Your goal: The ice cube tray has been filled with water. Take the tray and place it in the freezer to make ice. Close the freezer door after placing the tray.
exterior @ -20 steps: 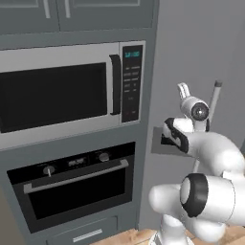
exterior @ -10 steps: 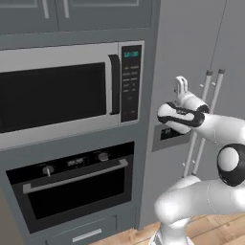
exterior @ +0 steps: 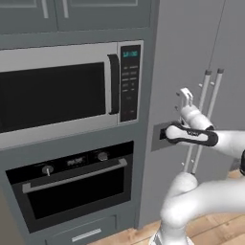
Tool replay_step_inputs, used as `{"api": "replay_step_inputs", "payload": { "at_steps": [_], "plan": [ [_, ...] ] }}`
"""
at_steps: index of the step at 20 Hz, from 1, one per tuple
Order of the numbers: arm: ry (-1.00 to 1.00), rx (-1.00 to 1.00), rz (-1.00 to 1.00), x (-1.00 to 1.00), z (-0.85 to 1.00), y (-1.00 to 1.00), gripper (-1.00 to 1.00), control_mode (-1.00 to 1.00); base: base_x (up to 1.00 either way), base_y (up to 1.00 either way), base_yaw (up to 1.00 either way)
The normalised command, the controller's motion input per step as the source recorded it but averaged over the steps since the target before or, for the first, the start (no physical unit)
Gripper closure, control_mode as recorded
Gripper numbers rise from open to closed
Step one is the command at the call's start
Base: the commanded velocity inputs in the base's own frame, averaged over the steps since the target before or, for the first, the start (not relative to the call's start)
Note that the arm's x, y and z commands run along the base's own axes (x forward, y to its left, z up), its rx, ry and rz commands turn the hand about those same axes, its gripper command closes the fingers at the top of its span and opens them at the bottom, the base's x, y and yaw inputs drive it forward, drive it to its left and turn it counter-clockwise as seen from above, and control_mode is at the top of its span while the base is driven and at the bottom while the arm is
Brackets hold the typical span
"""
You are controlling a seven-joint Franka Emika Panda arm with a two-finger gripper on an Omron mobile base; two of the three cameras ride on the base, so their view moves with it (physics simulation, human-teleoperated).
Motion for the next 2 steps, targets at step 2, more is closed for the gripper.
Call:
{"api": "replay_step_inputs", "payload": {
  "at_steps": [2],
  "plan": [
    [0.0,0.0,0.0,-0.26,0.44,0.0,-1.0,-1.0,0.0,0.0,0.0]
  ]
}}
